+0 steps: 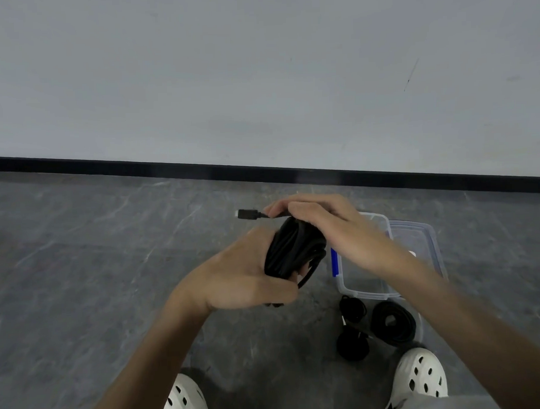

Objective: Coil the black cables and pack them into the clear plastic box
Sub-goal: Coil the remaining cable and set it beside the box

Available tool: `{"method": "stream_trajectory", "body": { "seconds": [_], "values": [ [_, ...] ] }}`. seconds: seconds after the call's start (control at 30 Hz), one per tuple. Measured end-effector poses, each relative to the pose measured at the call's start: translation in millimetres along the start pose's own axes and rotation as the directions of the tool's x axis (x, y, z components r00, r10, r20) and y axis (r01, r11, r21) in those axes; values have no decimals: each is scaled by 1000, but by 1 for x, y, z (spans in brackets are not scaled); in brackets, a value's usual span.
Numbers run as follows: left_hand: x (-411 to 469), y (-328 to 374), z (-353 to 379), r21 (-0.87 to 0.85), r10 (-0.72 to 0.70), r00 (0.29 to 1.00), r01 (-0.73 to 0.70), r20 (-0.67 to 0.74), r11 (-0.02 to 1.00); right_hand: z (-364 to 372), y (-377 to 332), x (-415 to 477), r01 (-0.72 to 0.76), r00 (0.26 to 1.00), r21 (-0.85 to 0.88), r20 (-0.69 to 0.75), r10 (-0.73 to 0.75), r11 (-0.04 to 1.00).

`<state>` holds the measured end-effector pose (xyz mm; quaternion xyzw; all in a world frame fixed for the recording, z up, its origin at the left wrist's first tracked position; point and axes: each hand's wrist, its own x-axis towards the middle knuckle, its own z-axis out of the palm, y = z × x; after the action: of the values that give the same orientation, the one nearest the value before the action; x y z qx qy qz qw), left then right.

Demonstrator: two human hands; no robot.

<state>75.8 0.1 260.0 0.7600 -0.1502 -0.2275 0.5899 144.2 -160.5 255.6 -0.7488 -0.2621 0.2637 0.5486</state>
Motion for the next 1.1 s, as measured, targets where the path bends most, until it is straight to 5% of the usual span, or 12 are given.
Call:
{"method": "stream_trajectory", "body": {
  "seconds": [0.23,0.57,0.9,1.1],
  "values": [
    [-8,3,-11,-161,83,995,-91,-60,983,-4,7,-3,-10,980,227,197,-36,974],
    [-10,-1,-14,-316,156,979,-191,-134,929,-15,1,-3,67,957,304,250,-148,950],
    [1,0,-6,-223,69,967,-125,-244,967,-6,7,3,21,999,140,-33,-17,990],
    [4,0,-3,-191,41,957,-99,-287,977,-4,0,2,-22,999,116,-41,27,993]
  ]
}}
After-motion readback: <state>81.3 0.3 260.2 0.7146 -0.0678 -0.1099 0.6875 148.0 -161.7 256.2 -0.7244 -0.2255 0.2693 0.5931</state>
